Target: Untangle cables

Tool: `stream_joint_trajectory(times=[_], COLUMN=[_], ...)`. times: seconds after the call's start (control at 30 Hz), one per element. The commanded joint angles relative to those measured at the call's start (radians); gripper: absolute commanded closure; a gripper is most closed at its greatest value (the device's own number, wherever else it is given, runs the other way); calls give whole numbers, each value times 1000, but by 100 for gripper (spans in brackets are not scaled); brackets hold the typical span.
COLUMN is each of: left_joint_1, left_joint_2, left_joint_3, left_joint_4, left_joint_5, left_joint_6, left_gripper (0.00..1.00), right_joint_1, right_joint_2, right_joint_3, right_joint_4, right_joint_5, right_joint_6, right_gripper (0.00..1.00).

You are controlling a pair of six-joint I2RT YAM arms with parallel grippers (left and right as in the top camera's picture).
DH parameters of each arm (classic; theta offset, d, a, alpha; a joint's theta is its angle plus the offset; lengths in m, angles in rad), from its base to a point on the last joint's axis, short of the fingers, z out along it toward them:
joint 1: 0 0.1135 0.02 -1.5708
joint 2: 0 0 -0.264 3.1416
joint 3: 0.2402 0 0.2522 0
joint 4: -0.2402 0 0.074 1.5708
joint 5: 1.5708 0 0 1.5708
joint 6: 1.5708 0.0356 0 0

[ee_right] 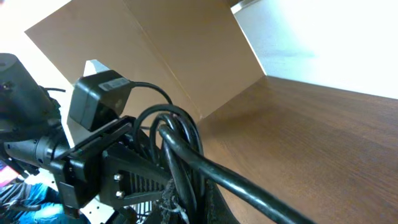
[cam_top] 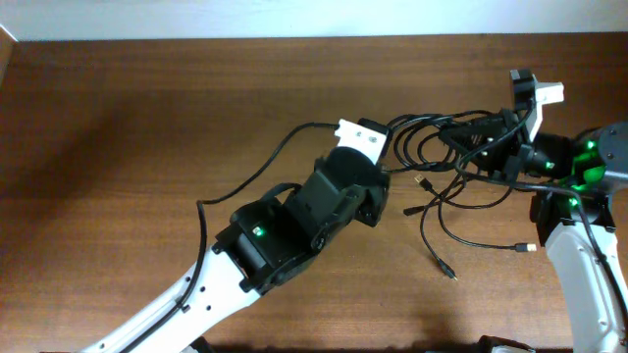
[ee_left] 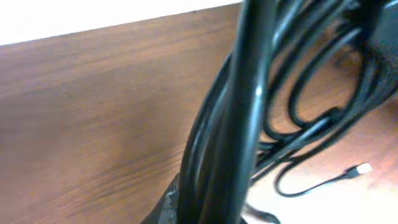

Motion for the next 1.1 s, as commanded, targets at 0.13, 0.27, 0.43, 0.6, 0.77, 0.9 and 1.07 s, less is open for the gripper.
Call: stream_joint_trajectory(times=[0.13, 0.27, 0.43, 0.6, 0.77, 0.9, 1.07], left_joint_1=[2, 2, 2, 2, 2, 1, 1], left_joint_2=[-41, -41, -41, -41, -42, -79, -333], left_joint_3=[1, 1, 1, 1, 1, 1, 1], left_joint_4=[-210, -51, 194, 204, 180, 173, 138], left_joint_5=[-803, -824, -502, -251, -253, -254, -163], left_joint_6=[50, 433, 1044, 1273, 1205, 1032, 785], left_gripper=[100, 100, 100, 85, 1, 1, 1], right_joint_1=[-3, -3, -3, -3, -3, -3, -3], right_joint_2=[1, 1, 2, 2, 1, 1, 1], right_joint_3=[-1, 0, 0, 0, 0, 0, 0], right_joint_4=[4, 4, 3, 3, 4, 4, 4], right_joint_5=[14, 14, 6, -1, 0, 0, 3], right_joint_6=[-3, -3, -3, -3, -3, -3, -3], right_gripper=[96, 96, 96, 96, 96, 96, 96])
